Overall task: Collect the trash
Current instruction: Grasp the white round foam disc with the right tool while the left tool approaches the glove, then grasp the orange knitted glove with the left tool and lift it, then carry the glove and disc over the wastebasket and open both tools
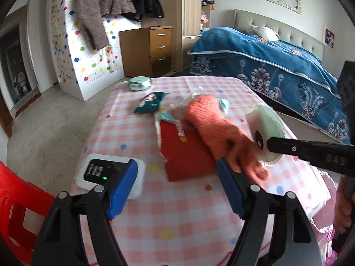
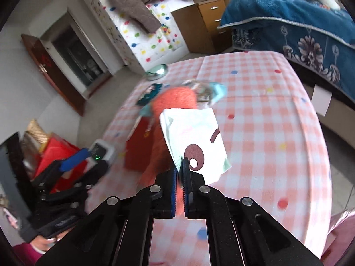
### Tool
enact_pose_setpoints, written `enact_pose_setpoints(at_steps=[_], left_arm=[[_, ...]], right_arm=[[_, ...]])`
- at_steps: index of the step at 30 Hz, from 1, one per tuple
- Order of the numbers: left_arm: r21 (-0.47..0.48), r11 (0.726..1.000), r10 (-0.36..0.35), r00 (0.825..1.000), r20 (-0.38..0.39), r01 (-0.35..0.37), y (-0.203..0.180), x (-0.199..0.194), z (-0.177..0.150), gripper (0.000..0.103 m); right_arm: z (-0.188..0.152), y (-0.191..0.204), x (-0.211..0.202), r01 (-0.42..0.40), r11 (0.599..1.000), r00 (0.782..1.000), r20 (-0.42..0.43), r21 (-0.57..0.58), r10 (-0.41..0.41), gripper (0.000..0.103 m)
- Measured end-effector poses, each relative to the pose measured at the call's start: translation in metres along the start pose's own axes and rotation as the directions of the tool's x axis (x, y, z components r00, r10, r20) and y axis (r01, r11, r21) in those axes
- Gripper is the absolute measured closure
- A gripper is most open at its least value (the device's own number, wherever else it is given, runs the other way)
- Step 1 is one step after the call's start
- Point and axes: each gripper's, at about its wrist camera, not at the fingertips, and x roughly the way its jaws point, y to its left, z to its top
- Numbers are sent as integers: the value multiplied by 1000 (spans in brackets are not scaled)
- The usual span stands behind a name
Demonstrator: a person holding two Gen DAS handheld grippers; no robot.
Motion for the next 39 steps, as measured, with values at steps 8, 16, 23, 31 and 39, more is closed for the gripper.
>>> enact_pose_setpoints(at_steps=[8,16,23,31,39], left_arm=[[59,996,-65,998,-10,66,-44,3,2,31],[41,997,-56,997,-58,58,-66,37,17,53],[117,993,-2,997,-79,11,-81,63,22,74],[131,991,-34,999,39,28,-73,26,43,94],[83,993,-103,961,255,84,-44,-82,83,94]], right_arm=[[-20,7,-47,224,974,962,165,-23,-217,99],[-28,-30,-63,225,973,954,195,43,-229,100],[-34,-50,-75,196,978,958,199,73,-207,100],[-40,-45,-68,229,973,953,195,37,-232,100],[-47,-32,-90,230,970,931,274,75,-242,101]])
